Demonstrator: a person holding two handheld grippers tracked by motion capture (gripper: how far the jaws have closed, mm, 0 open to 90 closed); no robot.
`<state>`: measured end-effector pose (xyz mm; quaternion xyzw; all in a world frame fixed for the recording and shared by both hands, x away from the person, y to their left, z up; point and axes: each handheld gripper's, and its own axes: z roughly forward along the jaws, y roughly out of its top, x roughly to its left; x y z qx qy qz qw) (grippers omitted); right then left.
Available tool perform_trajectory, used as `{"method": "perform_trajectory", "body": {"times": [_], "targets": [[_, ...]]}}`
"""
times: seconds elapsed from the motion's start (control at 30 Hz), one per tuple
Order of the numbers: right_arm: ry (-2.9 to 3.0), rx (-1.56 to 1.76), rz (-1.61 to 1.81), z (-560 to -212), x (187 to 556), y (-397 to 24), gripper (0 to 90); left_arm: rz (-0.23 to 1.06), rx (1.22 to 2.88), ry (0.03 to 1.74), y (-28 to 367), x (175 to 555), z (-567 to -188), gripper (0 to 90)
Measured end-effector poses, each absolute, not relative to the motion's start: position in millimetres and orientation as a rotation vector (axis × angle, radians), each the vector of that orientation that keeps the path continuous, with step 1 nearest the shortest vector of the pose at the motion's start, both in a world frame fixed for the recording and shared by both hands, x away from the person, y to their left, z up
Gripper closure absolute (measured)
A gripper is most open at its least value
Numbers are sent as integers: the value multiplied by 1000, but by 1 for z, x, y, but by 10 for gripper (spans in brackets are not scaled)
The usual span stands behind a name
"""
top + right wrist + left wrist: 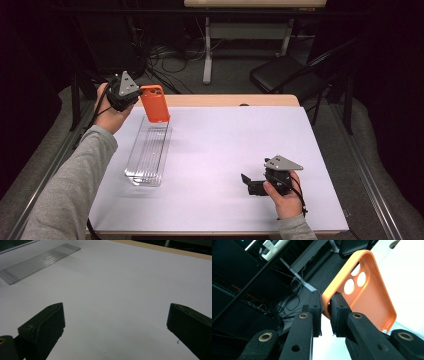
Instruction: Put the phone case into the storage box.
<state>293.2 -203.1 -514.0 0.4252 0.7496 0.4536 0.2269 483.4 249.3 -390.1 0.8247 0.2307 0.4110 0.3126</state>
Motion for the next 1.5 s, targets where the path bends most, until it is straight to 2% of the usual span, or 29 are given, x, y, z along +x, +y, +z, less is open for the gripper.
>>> {"method": "perform_trajectory", "body": {"times": [0.67, 1.5], "targets": [[2050, 1193, 1238, -514, 294, -209, 22, 1122, 2195, 610, 254, 503, -409, 806], [2050, 1197, 1241, -515, 294, -210, 22, 1134, 2217, 587, 250, 508, -430, 807]]}}
